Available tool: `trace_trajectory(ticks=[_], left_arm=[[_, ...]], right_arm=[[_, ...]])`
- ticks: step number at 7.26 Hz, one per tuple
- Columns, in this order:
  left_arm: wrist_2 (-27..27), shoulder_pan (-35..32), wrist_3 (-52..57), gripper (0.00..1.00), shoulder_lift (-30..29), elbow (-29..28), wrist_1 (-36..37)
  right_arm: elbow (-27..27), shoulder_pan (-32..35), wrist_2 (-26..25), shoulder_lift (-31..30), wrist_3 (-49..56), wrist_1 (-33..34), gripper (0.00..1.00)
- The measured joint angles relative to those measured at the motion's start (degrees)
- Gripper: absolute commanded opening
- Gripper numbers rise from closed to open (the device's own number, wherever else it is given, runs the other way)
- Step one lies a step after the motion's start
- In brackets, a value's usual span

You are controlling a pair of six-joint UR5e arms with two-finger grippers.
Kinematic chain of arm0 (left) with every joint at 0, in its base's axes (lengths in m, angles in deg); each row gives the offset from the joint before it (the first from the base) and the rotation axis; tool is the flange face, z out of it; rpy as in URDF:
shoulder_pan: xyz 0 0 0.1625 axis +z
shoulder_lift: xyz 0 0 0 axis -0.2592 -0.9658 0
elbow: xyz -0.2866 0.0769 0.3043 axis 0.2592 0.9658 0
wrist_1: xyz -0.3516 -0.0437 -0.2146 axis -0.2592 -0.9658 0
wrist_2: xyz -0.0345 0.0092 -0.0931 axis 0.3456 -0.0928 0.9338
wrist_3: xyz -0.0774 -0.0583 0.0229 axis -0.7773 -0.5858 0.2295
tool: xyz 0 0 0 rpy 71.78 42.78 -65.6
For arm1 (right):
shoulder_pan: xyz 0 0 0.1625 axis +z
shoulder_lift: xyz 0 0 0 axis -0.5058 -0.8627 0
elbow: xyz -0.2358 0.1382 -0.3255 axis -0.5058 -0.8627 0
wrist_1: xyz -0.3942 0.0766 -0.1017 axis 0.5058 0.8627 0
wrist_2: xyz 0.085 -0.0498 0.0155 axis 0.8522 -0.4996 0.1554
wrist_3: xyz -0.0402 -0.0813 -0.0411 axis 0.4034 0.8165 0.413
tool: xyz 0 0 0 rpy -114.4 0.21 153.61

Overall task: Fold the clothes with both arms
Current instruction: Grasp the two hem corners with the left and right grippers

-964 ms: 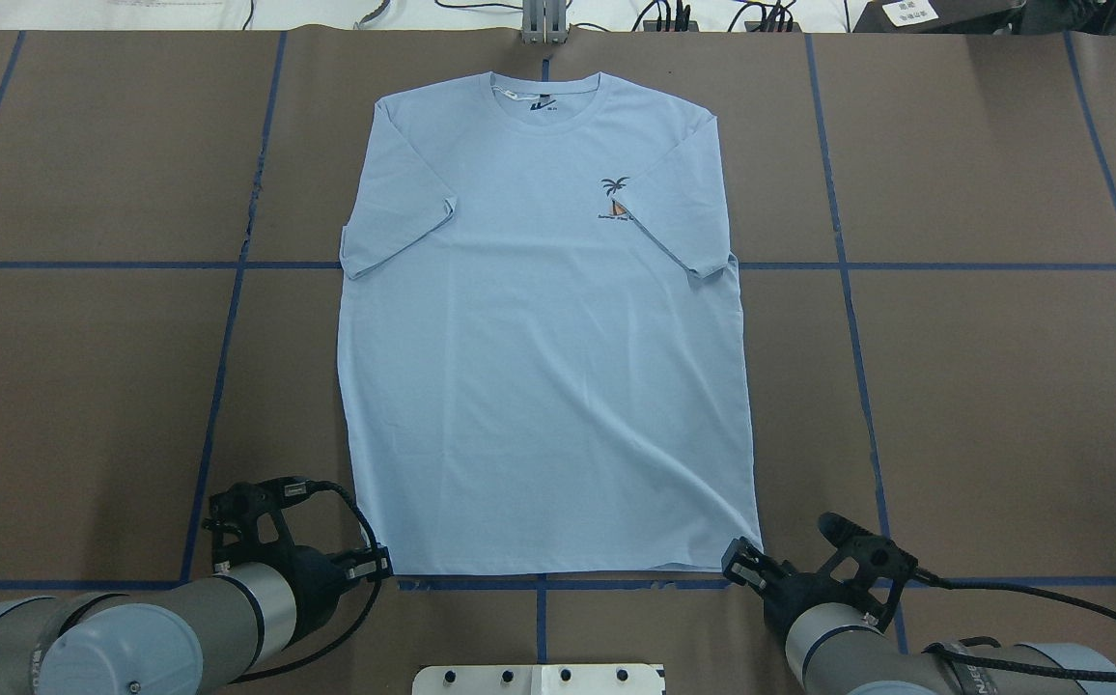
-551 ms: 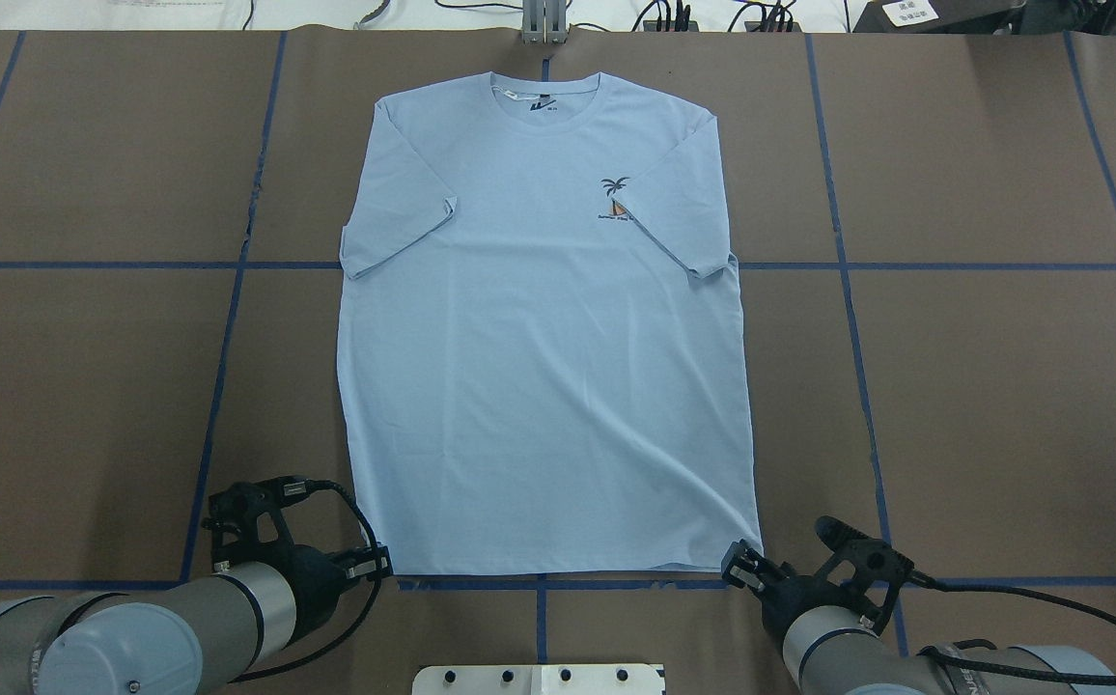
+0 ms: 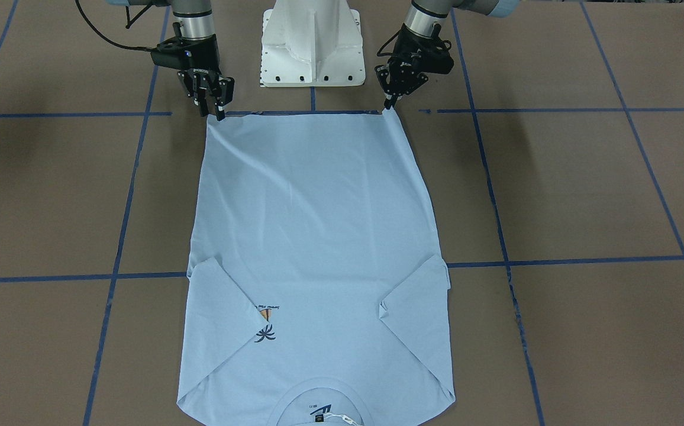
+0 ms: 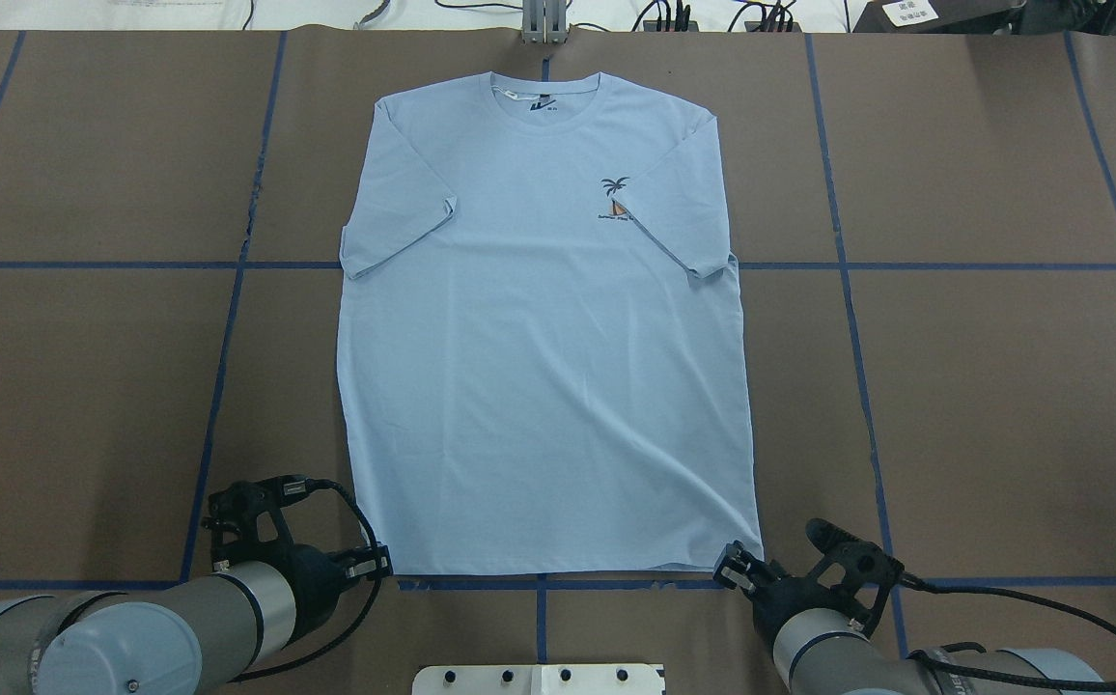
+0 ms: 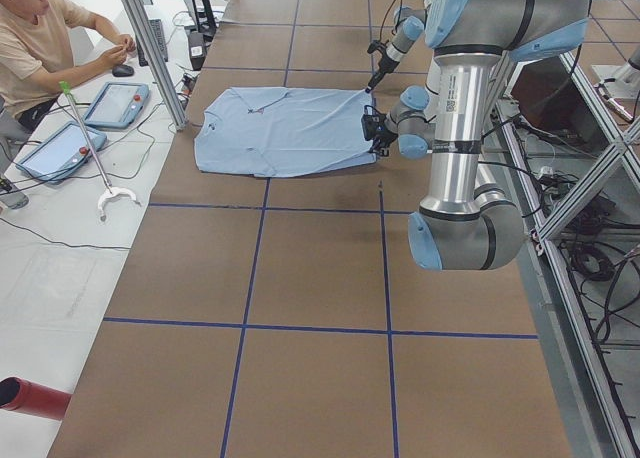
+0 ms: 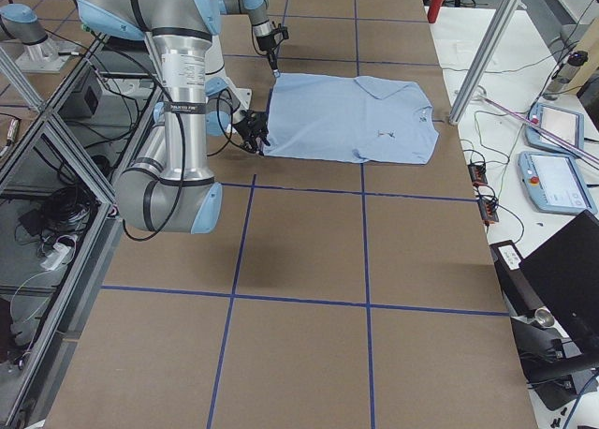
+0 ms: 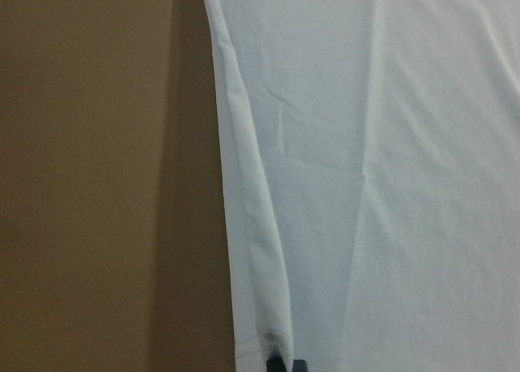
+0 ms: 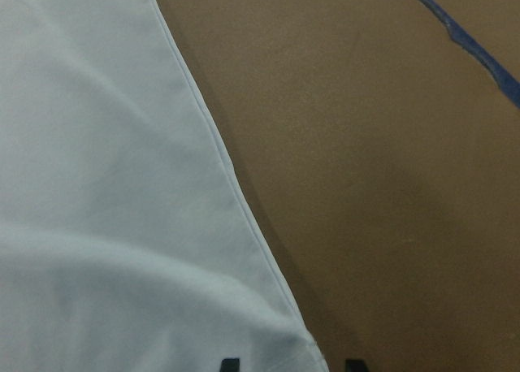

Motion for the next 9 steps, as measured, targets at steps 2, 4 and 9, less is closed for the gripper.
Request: trace_trajectory(ticks=[2, 4, 9], left_arm=[[0.0, 0.02, 0.02, 0.0, -0.04, 0.01, -0.03], [-0.01, 0.02, -0.02, 0.0, -0.05, 0.02, -0.03], [-0.02, 0.02, 0.0, 0.0, -0.41, 0.02, -0.03]], right_arm=[[-0.19, -0.03, -0.02, -0.01, 0.14, 0.0, 0.36], [-0.31, -0.03, -0.02, 0.04, 0.15, 0.0, 0.33], [-0.71, 0.21, -0.11, -0.12, 0.42, 0.01, 0.0]])
